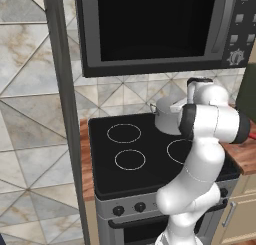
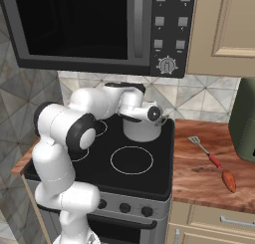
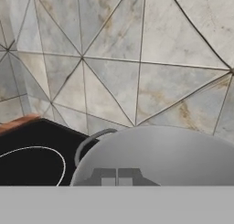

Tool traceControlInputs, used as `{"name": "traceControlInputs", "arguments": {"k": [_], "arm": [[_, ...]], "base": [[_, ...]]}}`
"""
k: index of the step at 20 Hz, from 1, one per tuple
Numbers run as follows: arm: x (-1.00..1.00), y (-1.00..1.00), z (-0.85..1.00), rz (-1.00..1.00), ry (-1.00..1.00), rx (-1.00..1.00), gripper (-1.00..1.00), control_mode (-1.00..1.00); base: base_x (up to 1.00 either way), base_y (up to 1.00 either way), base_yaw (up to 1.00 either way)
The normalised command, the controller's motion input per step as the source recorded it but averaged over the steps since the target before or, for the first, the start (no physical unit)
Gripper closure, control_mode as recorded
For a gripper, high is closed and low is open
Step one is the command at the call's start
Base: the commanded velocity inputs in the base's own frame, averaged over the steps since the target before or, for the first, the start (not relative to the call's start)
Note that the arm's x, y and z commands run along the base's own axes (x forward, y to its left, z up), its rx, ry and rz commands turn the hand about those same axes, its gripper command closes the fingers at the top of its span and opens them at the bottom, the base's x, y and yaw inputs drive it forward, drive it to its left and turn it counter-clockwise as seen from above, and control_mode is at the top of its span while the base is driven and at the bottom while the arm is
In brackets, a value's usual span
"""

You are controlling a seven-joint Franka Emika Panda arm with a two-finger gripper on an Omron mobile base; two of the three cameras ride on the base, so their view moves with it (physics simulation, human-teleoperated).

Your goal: Put the sweet potato and garlic in the pot. Retrieve the spatula and lightly stir the vegetables in the pot.

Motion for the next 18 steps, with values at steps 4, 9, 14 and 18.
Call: {"name": "traceControlInputs", "arguments": {"k": [4,9,14,18], "arm": [[-0.06,-0.06,0.00,0.00,0.00,-0.01,1.00,-1.00],[-0.32,-0.05,0.04,0.00,-0.03,0.00,1.00,-1.00],[-0.36,-0.01,0.18,0.00,-0.04,-0.02,-1.00,-1.00],[-0.48,-0.13,0.23,0.00,-0.09,-0.02,-1.00,-1.00]], "base": [[0.00,0.00,0.00],[0.00,0.00,0.00],[0.00,0.00,0.00],[0.00,0.00,0.00]]}}
